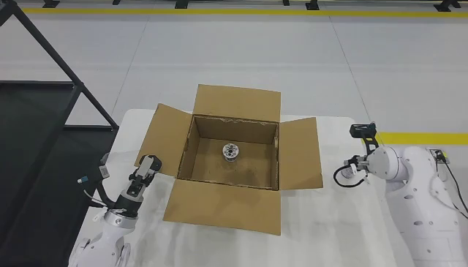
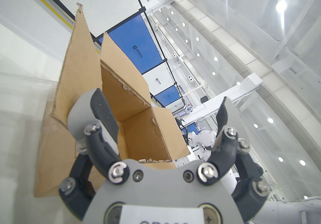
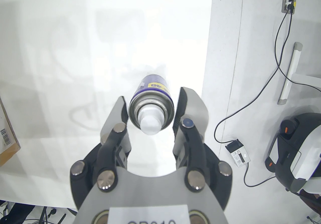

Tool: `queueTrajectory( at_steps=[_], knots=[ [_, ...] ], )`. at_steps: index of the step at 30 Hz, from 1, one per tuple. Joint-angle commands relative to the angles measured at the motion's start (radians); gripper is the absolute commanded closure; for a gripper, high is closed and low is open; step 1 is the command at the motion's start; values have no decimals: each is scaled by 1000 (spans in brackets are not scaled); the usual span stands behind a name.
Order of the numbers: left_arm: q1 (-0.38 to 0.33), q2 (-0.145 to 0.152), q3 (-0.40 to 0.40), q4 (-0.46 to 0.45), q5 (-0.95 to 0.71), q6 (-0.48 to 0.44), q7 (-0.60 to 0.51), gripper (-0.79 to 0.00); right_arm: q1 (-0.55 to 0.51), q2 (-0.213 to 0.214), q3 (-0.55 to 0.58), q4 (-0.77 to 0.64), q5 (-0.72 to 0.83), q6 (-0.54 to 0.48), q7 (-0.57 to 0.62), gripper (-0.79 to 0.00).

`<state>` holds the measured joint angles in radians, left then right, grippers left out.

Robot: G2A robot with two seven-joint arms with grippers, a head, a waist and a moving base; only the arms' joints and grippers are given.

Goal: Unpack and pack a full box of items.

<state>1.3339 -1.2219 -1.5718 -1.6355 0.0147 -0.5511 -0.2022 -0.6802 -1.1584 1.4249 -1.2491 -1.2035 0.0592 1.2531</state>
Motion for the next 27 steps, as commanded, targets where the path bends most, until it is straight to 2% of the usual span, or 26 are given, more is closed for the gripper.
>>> queueTrajectory(
  at_steps=[1,8,13,16,21,24,27],
  knots=[
    [0,0,0,0,0,0,0,-785,-2,1,1,-12,-2,5,0,-785],
    [0,0,0,0,0,0,0,-785,-36,6,48,-149,14,79,-47,-785],
    [0,0,0,0,0,0,0,-785,-144,8,108,-426,54,162,-146,-785],
    [0,0,0,0,0,0,0,-785,-218,8,116,-604,84,164,-188,-785],
    [0,0,0,0,0,0,0,-785,-275,6,60,-792,109,99,-209,-785],
    [0,0,0,0,0,0,0,-785,-251,0,-21,-815,116,80,-211,-785],
    [0,0,0,0,0,0,0,-785,-212,-9,-89,-792,75,136,-203,-785]
  ],
)
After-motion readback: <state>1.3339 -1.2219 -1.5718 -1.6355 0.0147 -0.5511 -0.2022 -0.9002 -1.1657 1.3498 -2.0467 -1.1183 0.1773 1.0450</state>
